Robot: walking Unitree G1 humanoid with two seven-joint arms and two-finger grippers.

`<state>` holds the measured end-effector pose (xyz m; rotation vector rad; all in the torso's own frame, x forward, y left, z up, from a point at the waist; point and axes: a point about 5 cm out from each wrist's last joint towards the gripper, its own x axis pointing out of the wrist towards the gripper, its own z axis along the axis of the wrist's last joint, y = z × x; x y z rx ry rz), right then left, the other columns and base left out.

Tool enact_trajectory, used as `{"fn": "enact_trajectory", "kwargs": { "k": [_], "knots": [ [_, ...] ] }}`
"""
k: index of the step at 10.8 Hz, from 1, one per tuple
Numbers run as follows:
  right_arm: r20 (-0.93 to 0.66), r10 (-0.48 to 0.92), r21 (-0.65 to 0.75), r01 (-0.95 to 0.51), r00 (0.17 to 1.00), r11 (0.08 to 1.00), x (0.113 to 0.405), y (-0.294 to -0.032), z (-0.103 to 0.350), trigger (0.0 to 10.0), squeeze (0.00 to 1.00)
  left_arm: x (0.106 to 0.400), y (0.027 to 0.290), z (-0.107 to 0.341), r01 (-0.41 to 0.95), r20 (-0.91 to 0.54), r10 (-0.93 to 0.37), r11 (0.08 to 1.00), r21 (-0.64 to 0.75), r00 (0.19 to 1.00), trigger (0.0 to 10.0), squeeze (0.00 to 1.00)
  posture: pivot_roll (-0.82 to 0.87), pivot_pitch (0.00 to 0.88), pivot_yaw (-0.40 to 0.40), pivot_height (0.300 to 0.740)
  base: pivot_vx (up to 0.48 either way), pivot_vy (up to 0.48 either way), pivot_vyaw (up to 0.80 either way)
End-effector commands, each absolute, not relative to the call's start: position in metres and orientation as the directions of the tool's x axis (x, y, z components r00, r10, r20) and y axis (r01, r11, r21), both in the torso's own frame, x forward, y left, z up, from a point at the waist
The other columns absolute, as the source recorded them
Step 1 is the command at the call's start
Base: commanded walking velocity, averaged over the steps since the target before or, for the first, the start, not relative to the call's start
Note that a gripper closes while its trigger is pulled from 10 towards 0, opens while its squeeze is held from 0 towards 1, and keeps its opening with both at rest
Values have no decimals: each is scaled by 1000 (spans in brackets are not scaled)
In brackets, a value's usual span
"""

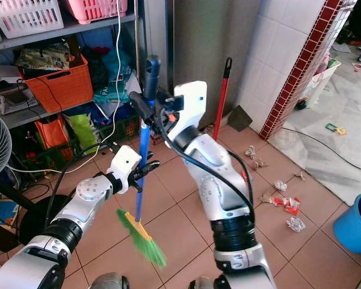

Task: Sweep floor

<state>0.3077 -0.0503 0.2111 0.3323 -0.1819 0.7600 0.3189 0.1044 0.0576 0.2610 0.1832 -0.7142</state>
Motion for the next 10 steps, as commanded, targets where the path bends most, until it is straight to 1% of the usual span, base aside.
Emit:
{"fn": "enact_trajectory", "kwargs": {
  "k": [1, 2, 3, 6, 7, 8, 10],
  "knots": [
    [270, 650, 232, -703, 710, 672, 307, -48, 212, 10000, 0, 325, 100, 68, 677, -222, -640, 706, 208, 736, 0, 0, -31, 0, -34, 740, 0, 0, 0],
    [264, 666, 235, -716, 698, 658, 304, -45, 211, 10000, 0, 325, 100, 68, 677, -222, -640, 706, 208, 736, 0, 0, -33, 0, -33, 740, 0, 0, 0],
    [261, 670, 242, -719, 695, 651, 302, -44, 210, 10000, 1000, 325, 100, 68, 678, -223, -640, 705, 208, 735, 0, 0, -33, 0, -33, 740, 0, 0, 0],
    [252, 659, 244, -706, 708, 665, 303, -44, 210, 10000, 1000, 325, 100, 68, 679, -225, -641, 704, 210, 734, 0, 0, -34, 0, -35, 740, 0, 0, 0],
    [254, 658, 245, -705, 709, 665, 303, -44, 211, 4392, 616, 325, 99, 68, 679, -226, -641, 703, 210, 734, 0, 0, -34, 0, -35, 740, 0, 0, 0],
    [259, 654, 250, -704, 711, 665, 303, -42, 213, 0, 0, 325, 99, 68, 680, -227, -641, 702, 210, 733, 0, 0, -35, 0, -35, 740, 0, 0, 0],
    [265, 652, 258, -704, 710, 662, 303, -41, 213, 0, 0, 325, 99, 68, 680, -227, -642, 702, 210, 732, 0, 0, -35, 0, -35, 740, 0, 0, 0]
  ]
}}
